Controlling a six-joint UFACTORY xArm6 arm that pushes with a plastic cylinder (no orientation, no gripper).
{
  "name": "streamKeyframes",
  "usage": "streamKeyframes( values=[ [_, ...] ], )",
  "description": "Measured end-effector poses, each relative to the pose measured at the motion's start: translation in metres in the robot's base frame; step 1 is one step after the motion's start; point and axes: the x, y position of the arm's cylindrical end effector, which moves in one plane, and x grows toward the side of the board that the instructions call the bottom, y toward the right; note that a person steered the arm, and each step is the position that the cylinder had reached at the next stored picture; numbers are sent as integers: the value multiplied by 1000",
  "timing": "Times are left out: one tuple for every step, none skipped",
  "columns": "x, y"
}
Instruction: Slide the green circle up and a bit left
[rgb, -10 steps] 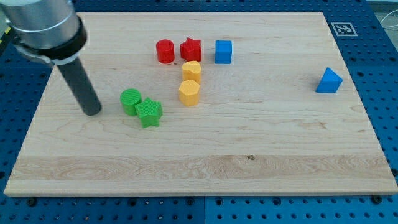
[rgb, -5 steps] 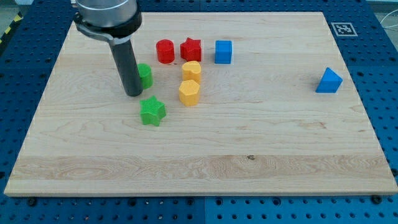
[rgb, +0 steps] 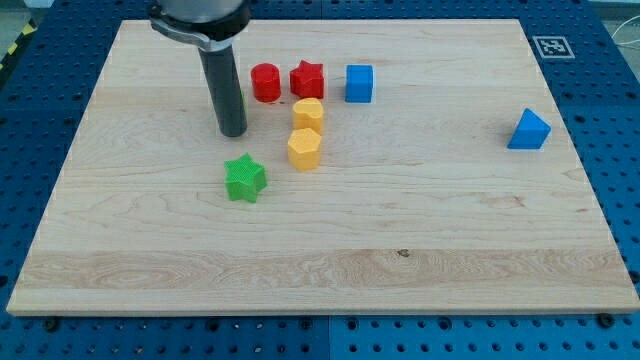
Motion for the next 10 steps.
streamKeyframes(
  values=[
    [-3,-2],
    [-1,11],
    [-1,28],
    [-5,26],
    [-17,20],
    [-26,17],
    [-34,14],
    [-42,14],
    [-43,13],
    [-34,17]
  ],
)
